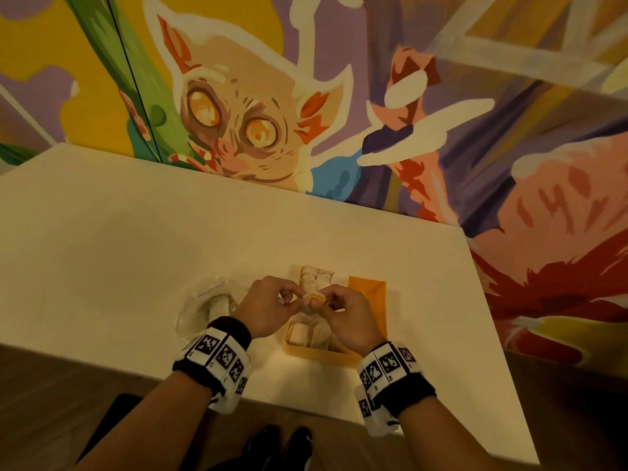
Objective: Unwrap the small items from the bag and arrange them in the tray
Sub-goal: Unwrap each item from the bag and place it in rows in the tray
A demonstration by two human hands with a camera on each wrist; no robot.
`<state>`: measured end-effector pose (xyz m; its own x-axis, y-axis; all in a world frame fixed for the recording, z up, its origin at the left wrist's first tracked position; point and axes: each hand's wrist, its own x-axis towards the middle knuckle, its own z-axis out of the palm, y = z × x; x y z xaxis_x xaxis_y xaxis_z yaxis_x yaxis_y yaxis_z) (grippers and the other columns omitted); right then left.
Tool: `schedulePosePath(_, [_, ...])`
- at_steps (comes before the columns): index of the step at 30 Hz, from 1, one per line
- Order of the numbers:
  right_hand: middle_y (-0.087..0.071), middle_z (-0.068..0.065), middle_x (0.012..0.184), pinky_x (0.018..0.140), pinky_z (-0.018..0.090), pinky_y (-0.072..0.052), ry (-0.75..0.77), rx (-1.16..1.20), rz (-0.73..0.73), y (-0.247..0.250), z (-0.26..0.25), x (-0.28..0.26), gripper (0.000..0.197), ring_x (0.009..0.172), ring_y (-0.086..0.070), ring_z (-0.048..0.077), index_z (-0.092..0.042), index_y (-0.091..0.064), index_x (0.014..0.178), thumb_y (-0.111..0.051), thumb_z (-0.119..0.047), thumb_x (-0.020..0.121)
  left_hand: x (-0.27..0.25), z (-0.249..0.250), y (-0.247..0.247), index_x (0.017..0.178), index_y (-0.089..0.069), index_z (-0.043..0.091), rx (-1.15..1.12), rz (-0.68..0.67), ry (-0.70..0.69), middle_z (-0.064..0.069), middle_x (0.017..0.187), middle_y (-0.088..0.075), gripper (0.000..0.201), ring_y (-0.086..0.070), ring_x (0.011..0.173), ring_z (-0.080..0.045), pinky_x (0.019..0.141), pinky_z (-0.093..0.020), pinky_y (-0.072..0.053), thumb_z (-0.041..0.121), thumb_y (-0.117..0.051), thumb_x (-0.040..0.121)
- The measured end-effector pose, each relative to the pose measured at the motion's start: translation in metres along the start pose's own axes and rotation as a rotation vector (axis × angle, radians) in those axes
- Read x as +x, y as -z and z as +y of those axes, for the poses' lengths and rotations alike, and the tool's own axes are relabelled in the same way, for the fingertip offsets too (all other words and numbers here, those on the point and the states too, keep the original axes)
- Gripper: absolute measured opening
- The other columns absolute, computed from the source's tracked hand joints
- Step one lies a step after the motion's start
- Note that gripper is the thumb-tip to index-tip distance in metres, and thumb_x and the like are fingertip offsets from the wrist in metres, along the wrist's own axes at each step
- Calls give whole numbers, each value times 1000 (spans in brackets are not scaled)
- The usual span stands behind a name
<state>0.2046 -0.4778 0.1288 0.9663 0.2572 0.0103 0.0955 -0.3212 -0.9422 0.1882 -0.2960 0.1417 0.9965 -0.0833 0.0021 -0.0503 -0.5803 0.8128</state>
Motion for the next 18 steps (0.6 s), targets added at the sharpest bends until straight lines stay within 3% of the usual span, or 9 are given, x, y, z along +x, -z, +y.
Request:
schedulePosePath(4, [-70, -2, 89, 76, 25, -54, -32, 9, -10, 0, 3, -1, 9, 82, -65, 13, -26, -69, 89, -75, -24, 83, 3, 3, -3, 84, -76, 28, -49, 51, 29, 8, 63, -53, 5, -47, 59, -2, 59, -8, -35, 30, -71, 86])
schedulePosePath(8, [-72, 2, 85, 80, 38, -56, -76, -20, -21, -1, 2, -3, 29, 83, -67, 19, -21, -73, 87, -71, -49, 81, 2, 7, -8, 87, -77, 24, -132, 57, 39, 4, 66, -57, 6, -49, 59, 1, 60, -5, -36, 27, -73, 86])
schedulePosePath(11, [-73, -5, 80, 81, 40, -56, -123, -57, -17, 3, 8, 1, 5, 81, -68, 16, -31, -73, 77, -75, -33, 82, 2, 7, -13, 86, -76, 27, -104, 90, 91, 6, 66, -56, 7, -51, 64, -4, 59, -9, -37, 31, -70, 87])
schedulePosePath(12, [-73, -7, 79, 80, 37, -56, -159, -86, -23, 7, 11, 3, 8, 80, -68, 13, -33, -73, 75, -76, -29, 81, 1, 5, -15, 88, -74, 27, -81, 102, 133, 6, 66, -58, 8, -54, 66, -7, 58, -10, -37, 33, -68, 89])
schedulePosePath(15, [-65, -12, 70, 60, 11, -43, -255, -299, -74, 23, 17, 3, 18, 65, -57, -2, -30, -66, 67, -77, -26, 81, -1, -3, -20, 97, -70, 21, -33, 75, 266, 4, 67, -61, 15, -56, 62, -5, 49, -7, -35, 34, -63, 91])
schedulePosePath(17, [-59, -5, 66, 51, 14, -36, -337, -445, -128, 31, 25, 2, 21, 58, -48, 2, -21, -63, 65, -76, -24, 82, -4, -10, -25, 102, -67, 18, 7, 33, 353, 2, 74, -63, 20, -57, 64, -6, 49, -8, -37, 34, -63, 92])
schedulePosePath(18, [-54, -2, 62, 50, 18, -35, -379, -517, -162, 33, 29, 2, 26, 55, -46, 6, -19, -59, 62, -76, -23, 82, -6, -14, -28, 105, -66, 16, 44, 19, 388, 0, 82, -65, 24, -58, 69, -8, 56, -12, -41, 35, -62, 92])
